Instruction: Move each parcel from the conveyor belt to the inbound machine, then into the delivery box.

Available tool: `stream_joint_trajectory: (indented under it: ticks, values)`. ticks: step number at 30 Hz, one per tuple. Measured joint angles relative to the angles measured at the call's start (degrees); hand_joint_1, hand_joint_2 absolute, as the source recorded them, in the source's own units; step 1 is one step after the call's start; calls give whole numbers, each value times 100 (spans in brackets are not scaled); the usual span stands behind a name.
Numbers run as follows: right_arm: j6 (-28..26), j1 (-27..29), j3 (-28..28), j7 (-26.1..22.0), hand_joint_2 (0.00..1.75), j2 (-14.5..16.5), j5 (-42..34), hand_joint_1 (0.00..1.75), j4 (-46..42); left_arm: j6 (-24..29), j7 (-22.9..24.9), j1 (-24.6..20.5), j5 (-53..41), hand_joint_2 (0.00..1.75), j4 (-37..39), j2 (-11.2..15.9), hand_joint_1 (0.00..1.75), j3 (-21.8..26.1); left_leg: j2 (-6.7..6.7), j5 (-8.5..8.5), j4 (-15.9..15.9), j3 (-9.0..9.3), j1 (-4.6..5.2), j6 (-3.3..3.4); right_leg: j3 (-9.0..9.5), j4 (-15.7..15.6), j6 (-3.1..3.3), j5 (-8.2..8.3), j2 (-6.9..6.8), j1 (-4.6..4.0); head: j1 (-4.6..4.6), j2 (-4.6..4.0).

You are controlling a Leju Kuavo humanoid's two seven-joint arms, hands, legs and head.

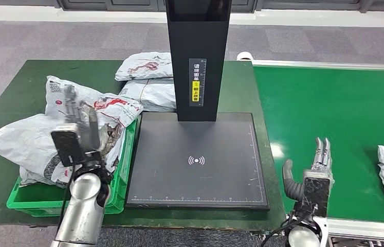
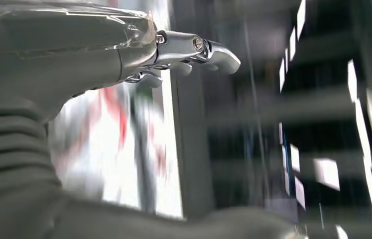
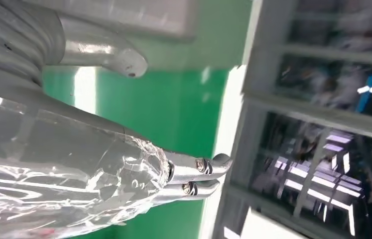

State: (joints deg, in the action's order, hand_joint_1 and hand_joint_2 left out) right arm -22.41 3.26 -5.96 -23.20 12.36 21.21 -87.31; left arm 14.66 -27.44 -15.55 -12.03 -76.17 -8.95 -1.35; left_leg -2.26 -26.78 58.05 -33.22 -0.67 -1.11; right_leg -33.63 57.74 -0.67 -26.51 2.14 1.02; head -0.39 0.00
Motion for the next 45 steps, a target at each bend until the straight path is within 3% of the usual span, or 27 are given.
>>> stream_joint_trajectory:
  ticks: [6, 15, 22, 27, 30, 39, 45]
  values:
    - [-461, -817, -407, 564, 175, -411, 1132, 0, 1117, -554, -2, 44, 34, 175, 273, -199, 0, -932, 1, 0, 9, 0, 13, 6, -1, -3, -10, 7, 1, 6, 1, 0]
    - [-1087, -1381, -1122, 916, 175, -1037, 1477, 0, 2787, -699, 22, -142, 121, 175, 1138, -499, 0, -1580, -2, -2, 10, -2, 14, 10, -2, -3, -11, 6, -2, 2, 0, 0]
    - [-977, -1440, -1831, 752, 175, -1333, 1145, 0, 3685, -702, -75, -273, 216, 175, 1848, -609, 0, -1727, 0, -5, 9, -5, 14, 12, -4, -3, -11, 5, -2, 3, 0, 0]
    - [186, -1474, -2506, 289, 175, -1381, -125, 0, 4023, -706, -194, -391, 427, 175, 2264, -616, 0, -1732, -1, -4, 9, -5, 13, 12, -4, -3, -11, 5, -3, 3, 0, 0]
    - [469, -1498, -2797, 157, 175, -1404, -425, 0, 4167, -706, -214, -458, 509, 175, 2462, -616, 0, -1732, 1, -4, 9, -5, 13, 12, -4, -3, -11, 6, -2, 3, 0, 0]
    - [284, -1558, -3060, 67, 175, -1447, -385, 0, 4345, -671, -137, -583, 626, 175, 2900, -686, 0, -1732, 0, -4, 9, -5, 13, 12, -4, -3, -11, 5, -2, 5, 0, 0]
    - [-170, -1444, -3063, 215, 175, -1438, 107, 0, 4133, -703, -102, -598, 676, 175, 3064, -708, 0, -1732, -4, -4, 9, -6, 13, 12, -2, -3, -11, 5, -5, 5, 0, 0]
